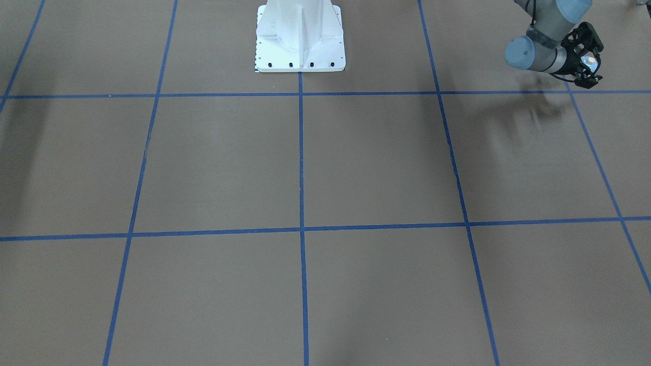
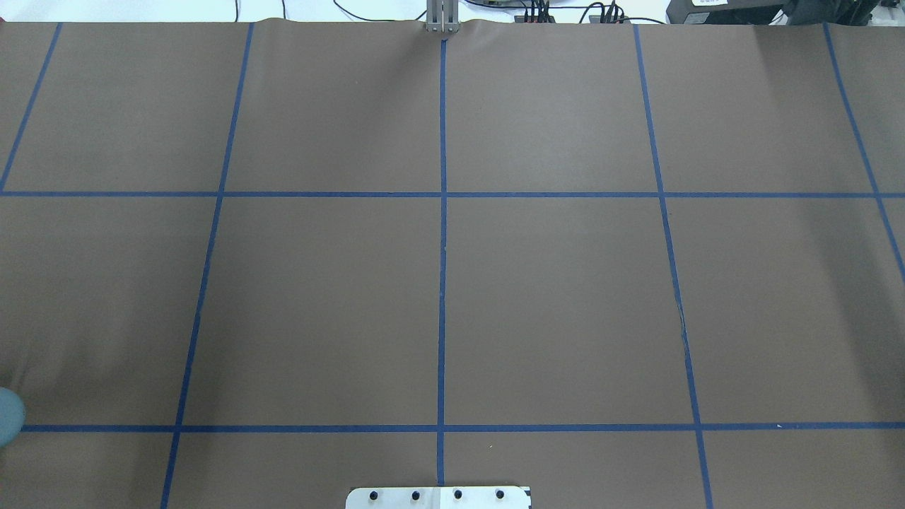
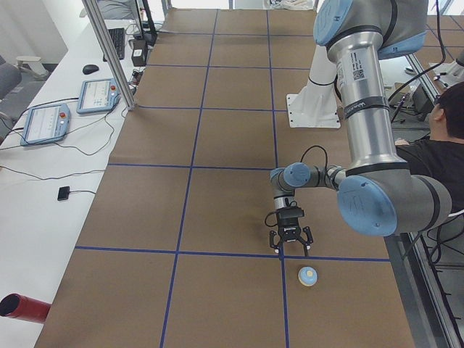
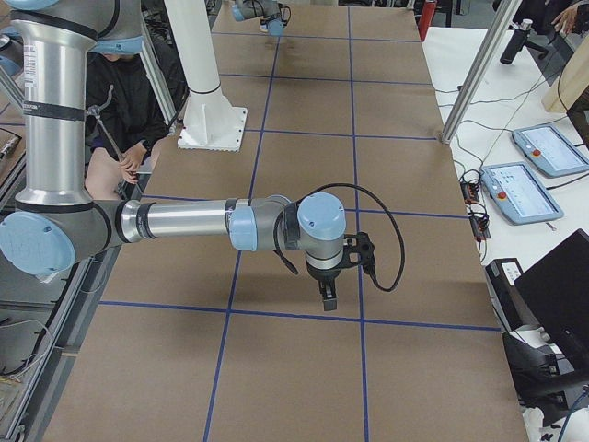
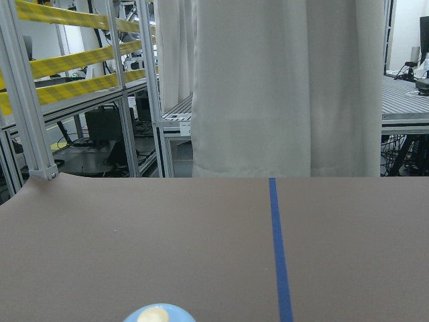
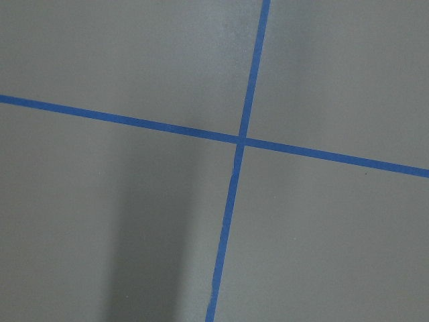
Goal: Place and press bell with both arms
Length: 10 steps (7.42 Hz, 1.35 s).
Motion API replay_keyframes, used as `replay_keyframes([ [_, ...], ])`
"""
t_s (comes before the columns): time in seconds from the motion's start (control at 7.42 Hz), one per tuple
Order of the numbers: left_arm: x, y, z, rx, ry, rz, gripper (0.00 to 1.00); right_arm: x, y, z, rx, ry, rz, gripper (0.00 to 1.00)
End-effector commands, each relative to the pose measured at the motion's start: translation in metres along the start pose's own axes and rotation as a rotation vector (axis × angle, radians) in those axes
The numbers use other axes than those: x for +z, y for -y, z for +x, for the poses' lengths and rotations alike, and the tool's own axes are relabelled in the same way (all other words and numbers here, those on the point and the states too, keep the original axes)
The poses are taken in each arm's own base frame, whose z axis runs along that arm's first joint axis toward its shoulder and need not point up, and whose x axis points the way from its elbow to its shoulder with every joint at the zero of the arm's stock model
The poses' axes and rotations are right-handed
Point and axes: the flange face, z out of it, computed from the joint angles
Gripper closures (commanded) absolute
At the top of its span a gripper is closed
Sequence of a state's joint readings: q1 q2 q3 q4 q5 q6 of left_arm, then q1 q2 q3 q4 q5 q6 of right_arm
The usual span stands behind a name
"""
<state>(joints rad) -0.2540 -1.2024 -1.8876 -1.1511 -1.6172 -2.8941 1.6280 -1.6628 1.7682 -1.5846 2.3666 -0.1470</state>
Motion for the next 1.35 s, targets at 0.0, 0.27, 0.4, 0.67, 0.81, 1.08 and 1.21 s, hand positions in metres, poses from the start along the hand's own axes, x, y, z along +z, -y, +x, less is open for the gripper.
replay_keyframes([
  [0.0,0.006,-0.010,-0.018,-0.001,0.007,0.016,0.00,-0.001,0.002,-0.001,-0.004,-0.002,0.003,0.00],
  [0.27,0.016,-0.024,-0.030,0.007,-0.004,0.007,0.00,-0.001,0.003,-0.001,-0.005,0.000,0.004,0.00],
  [0.4,0.022,-0.029,-0.033,-0.001,-0.011,0.008,0.00,-0.001,0.002,-0.002,-0.004,0.001,0.003,0.00],
  [0.67,0.034,-0.033,-0.036,-0.010,-0.018,0.021,0.00,-0.001,0.002,-0.001,-0.003,0.002,0.002,0.00],
  [0.81,0.042,-0.038,-0.038,-0.002,-0.024,0.017,0.00,-0.001,0.002,-0.001,-0.003,0.002,0.002,0.00],
  [1.08,0.047,-0.039,-0.040,0.009,-0.029,0.017,0.00,-0.001,0.002,-0.001,-0.005,0.000,0.002,0.00],
  [1.21,0.049,-0.039,-0.041,0.004,-0.030,0.020,0.00,-0.001,0.002,-0.001,-0.005,0.000,0.002,0.00],
])
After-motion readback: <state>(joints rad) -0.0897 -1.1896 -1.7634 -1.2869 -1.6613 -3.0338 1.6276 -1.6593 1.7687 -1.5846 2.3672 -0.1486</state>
